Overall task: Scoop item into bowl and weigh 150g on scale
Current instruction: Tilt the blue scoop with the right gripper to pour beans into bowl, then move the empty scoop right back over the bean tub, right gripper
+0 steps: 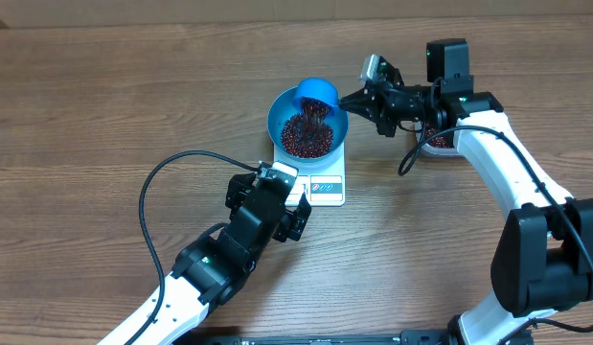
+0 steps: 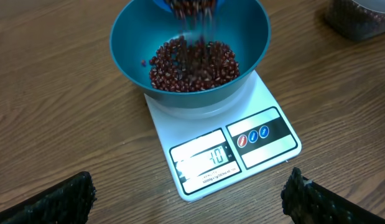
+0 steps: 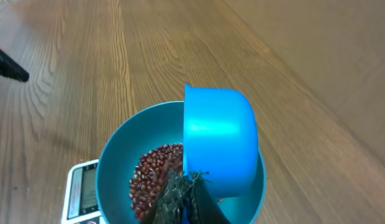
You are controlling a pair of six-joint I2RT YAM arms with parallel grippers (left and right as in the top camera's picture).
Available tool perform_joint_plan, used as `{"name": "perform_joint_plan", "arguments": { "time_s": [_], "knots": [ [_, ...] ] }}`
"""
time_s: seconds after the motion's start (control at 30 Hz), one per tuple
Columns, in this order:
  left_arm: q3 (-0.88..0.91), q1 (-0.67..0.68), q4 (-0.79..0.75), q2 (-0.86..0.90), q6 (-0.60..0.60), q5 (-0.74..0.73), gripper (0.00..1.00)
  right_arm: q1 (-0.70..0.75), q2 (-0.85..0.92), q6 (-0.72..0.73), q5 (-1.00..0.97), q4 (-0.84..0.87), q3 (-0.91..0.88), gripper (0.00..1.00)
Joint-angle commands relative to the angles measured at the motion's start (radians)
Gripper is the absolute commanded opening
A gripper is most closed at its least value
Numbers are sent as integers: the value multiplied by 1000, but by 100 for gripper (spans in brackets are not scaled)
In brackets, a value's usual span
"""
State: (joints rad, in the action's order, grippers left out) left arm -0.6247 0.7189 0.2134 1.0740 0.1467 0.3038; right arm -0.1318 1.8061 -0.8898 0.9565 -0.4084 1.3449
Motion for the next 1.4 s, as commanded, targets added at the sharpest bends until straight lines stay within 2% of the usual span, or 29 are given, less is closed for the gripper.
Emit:
{"name": "perform_joint_plan", "arguments": {
  "time_s": [0.0,0.5,1.03,1.37],
  "knots": [
    [8,-6,-1,6,-19,18,100,0,-1,-97,25,1,5,4],
    [8,-6,-1,6,-19,18,100,0,-1,-220,25,1,5,4],
    [8,-6,-1,6,-19,18,100,0,-1,-233,63,-60,5,4],
    [8,-6,-1,6,-19,18,99,0,-8,-52,119,-69,5,4]
  ]
}}
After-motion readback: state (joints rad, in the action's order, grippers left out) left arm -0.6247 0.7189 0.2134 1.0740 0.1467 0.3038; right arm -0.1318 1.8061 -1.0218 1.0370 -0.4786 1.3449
